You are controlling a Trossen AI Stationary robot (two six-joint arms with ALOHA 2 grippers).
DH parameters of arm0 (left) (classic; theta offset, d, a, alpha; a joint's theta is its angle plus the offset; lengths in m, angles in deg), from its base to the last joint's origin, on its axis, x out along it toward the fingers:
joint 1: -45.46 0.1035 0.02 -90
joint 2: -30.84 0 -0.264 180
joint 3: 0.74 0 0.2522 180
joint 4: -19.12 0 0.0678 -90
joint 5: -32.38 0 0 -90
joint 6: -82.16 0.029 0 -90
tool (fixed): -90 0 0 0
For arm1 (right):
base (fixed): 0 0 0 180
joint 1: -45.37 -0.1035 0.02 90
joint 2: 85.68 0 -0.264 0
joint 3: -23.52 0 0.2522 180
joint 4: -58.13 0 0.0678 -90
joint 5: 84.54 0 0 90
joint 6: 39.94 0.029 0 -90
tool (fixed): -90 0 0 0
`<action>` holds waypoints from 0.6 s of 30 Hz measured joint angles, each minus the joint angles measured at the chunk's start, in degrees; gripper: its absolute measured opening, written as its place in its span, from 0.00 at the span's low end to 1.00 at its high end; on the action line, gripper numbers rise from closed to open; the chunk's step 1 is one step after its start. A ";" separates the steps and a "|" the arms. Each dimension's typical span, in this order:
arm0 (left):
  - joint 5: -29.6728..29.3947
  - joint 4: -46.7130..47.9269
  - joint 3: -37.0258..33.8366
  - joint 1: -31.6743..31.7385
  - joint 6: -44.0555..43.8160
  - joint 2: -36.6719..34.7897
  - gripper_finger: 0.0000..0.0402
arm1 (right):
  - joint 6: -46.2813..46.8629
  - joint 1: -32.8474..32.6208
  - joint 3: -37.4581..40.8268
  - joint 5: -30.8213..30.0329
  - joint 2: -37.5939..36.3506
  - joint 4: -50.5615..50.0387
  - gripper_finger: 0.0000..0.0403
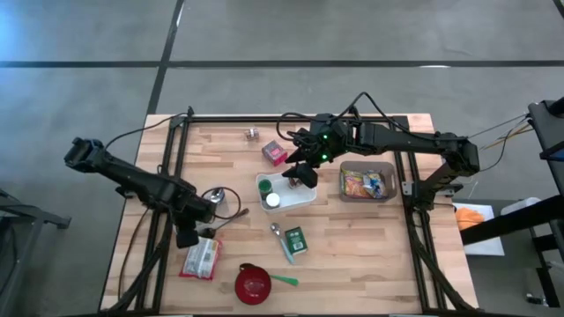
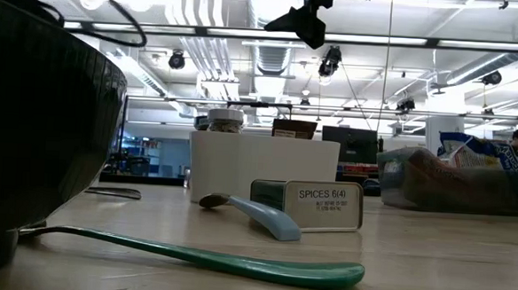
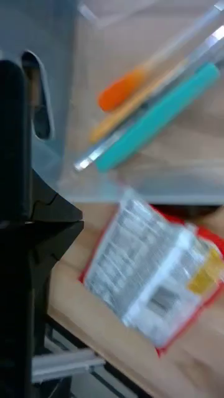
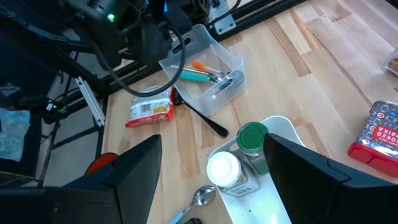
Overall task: Pick & Place Food Item
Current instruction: Adjust the transparent bin
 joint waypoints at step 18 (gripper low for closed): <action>4.85 0.67 -4.81 0.01 1.02 3.12 0.00 | -0.02 0.00 0.01 0.00 0.00 -0.44 0.69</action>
